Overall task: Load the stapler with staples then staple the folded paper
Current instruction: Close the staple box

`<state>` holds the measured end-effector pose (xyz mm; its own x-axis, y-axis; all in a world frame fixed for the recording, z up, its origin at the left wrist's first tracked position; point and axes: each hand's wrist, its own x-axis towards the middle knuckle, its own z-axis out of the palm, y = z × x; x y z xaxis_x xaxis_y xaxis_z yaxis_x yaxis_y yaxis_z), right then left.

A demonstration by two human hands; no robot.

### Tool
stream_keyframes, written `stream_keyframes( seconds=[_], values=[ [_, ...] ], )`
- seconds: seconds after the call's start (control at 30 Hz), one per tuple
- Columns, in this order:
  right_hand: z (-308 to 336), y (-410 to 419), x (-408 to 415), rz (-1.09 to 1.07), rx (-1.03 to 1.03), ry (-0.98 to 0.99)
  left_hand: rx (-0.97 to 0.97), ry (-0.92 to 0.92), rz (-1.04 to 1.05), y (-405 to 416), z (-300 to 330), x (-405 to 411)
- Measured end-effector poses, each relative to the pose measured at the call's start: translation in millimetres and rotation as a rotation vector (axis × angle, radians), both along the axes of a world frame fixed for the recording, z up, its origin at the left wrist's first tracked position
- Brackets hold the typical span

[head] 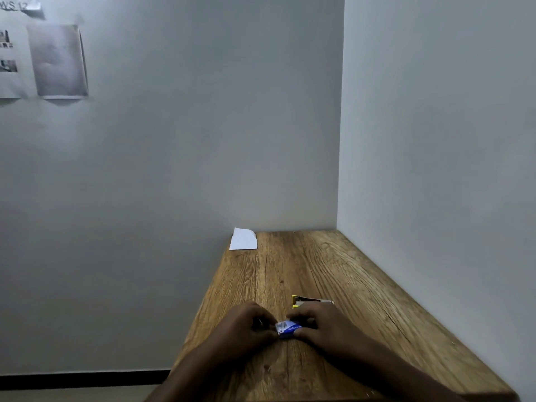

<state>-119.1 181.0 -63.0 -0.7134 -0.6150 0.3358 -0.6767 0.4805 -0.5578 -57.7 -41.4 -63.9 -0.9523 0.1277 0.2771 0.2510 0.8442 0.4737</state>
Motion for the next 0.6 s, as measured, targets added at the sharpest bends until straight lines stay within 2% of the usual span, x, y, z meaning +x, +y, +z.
stream_keyframes(
  seconds=[0.2,0.47,0.6],
  values=[
    [16,18,-11,-0.039,-0.047,0.045,0.102,-0.015,-0.063,16,8,-14],
    [27,29,-32,-0.177,-0.096,0.138,0.147,0.167,0.054,46,16,-46],
    [22,26,-38,-0.222,-0.102,0.152,0.119,0.193,0.095,52,11,-57]
  ],
)
